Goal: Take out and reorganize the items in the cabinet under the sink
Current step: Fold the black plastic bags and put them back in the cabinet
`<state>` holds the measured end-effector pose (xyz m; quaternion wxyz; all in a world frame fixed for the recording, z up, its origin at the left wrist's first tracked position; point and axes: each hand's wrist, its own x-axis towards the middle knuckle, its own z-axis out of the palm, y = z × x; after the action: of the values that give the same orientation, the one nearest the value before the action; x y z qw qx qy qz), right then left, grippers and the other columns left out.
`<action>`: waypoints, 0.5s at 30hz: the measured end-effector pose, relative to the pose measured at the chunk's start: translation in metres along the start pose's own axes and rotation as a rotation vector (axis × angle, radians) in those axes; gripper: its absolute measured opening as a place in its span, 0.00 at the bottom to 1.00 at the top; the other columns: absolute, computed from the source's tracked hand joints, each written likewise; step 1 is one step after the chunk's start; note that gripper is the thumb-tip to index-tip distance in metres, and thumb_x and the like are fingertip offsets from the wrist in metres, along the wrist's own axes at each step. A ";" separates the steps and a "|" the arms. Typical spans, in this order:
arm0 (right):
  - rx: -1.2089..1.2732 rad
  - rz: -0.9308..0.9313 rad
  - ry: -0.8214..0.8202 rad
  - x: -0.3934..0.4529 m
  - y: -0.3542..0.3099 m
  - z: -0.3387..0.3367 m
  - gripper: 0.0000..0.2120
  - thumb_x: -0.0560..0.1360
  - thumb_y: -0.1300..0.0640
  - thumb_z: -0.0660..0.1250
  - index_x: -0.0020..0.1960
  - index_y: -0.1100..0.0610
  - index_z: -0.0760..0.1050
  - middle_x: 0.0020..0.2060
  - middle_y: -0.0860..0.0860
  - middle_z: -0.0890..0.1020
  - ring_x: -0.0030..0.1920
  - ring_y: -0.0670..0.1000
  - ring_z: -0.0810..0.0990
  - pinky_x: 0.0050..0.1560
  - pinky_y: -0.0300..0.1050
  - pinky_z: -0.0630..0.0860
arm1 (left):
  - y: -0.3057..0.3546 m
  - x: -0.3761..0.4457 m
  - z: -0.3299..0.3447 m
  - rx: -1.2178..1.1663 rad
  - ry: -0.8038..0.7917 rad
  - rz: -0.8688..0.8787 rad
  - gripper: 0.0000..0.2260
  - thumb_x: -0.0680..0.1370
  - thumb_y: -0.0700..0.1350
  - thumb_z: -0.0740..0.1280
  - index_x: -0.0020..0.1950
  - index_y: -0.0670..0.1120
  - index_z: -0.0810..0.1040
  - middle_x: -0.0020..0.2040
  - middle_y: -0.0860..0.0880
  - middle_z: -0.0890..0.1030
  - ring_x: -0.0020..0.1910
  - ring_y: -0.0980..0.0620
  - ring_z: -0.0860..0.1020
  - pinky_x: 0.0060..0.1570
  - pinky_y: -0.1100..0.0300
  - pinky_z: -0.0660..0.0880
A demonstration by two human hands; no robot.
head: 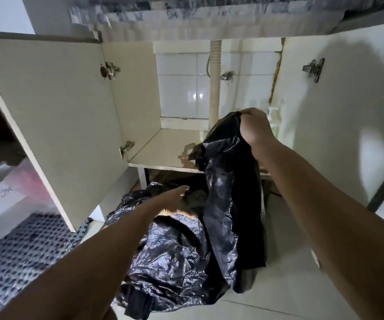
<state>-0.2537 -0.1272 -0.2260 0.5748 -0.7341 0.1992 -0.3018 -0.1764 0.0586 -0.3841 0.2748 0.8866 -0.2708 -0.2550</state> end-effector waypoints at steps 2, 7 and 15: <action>-0.045 0.050 0.013 0.011 0.015 0.000 0.15 0.75 0.66 0.55 0.54 0.60 0.78 0.45 0.54 0.81 0.44 0.53 0.79 0.41 0.39 0.76 | 0.007 0.014 -0.007 -0.204 0.002 0.054 0.45 0.70 0.41 0.75 0.78 0.49 0.50 0.77 0.43 0.59 0.74 0.43 0.60 0.70 0.51 0.63; -0.231 0.042 0.043 0.021 0.056 -0.011 0.16 0.78 0.63 0.54 0.60 0.61 0.75 0.52 0.56 0.78 0.49 0.55 0.75 0.46 0.45 0.71 | 0.027 0.054 0.019 -0.105 -0.230 0.152 0.35 0.71 0.44 0.75 0.75 0.48 0.64 0.74 0.48 0.66 0.73 0.51 0.63 0.71 0.56 0.61; -0.795 -0.180 0.227 0.030 0.122 -0.034 0.12 0.78 0.62 0.53 0.57 0.64 0.71 0.49 0.64 0.79 0.52 0.65 0.76 0.52 0.56 0.73 | -0.011 0.087 0.086 0.533 -0.078 0.342 0.38 0.74 0.52 0.70 0.78 0.55 0.51 0.76 0.54 0.60 0.73 0.50 0.63 0.65 0.57 0.58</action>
<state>-0.2474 -0.2030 -0.3321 0.1927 -0.8752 0.2973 -0.3293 -0.1615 -0.0181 -0.4795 0.0610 0.8587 -0.4834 -0.1590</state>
